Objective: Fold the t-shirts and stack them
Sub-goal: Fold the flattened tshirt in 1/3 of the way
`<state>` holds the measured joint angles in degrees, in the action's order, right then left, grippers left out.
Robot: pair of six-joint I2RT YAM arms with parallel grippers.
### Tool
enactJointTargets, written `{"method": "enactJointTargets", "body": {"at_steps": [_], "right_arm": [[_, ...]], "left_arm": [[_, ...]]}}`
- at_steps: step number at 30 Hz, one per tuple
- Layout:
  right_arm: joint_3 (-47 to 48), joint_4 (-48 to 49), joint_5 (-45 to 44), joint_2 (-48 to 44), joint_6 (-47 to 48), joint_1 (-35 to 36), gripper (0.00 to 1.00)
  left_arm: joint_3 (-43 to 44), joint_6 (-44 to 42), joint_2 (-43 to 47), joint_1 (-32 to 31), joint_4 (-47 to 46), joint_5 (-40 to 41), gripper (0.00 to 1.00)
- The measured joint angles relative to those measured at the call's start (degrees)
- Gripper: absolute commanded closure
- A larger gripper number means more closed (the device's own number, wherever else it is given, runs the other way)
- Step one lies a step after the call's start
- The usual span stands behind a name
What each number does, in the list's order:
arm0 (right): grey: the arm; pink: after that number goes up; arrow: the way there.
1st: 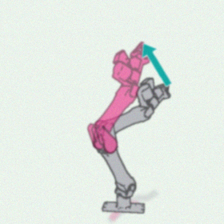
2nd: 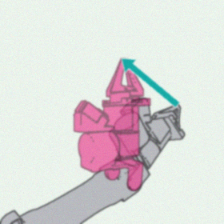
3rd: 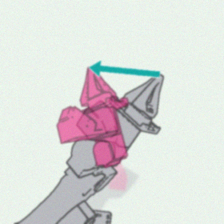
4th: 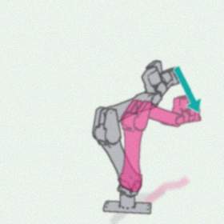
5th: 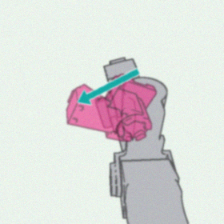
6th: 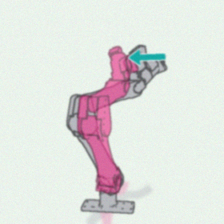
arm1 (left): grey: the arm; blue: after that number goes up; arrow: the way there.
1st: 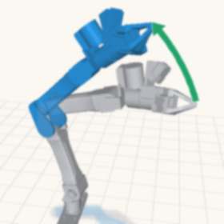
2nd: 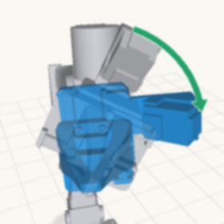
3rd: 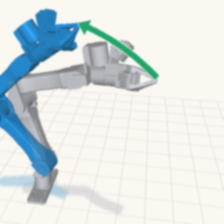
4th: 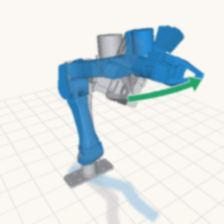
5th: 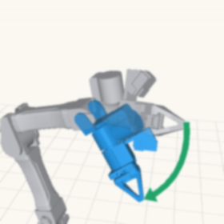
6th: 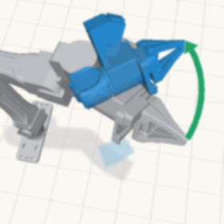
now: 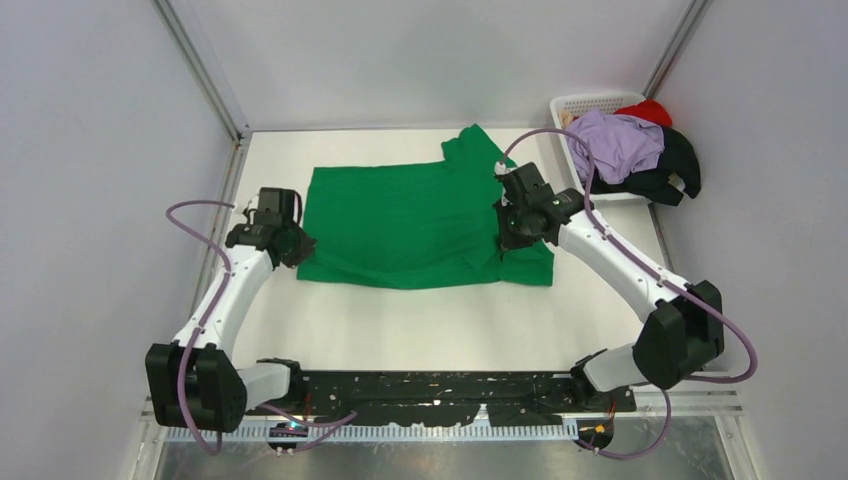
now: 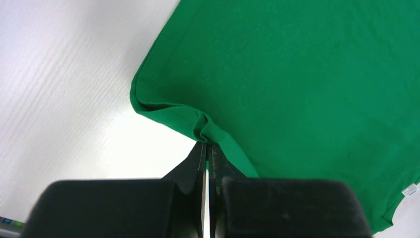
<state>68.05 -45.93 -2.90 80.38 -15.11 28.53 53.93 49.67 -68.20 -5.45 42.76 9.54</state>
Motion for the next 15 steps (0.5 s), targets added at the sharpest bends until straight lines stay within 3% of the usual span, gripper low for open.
{"method": "enactJointTargets", "body": {"at_steps": [10, 14, 15], "right_arm": [[10.6, -1.3, -0.1, 12.1, 5.7, -3.9, 0.93], [16.0, -1.0, -0.4, 18.9, 7.0, -5.4, 0.79], [17.3, -0.6, -0.6, 20.7, 7.1, -5.8, 0.71]], "left_arm": [[9.6, -0.9, -13.7, 1.8, -1.1, -0.5, 1.0], [14.9, -0.8, -20.5, 2.6, -0.9, -0.1, 1.0], [16.2, -0.7, -22.2, 2.7, -0.7, 0.0, 0.91]]}}
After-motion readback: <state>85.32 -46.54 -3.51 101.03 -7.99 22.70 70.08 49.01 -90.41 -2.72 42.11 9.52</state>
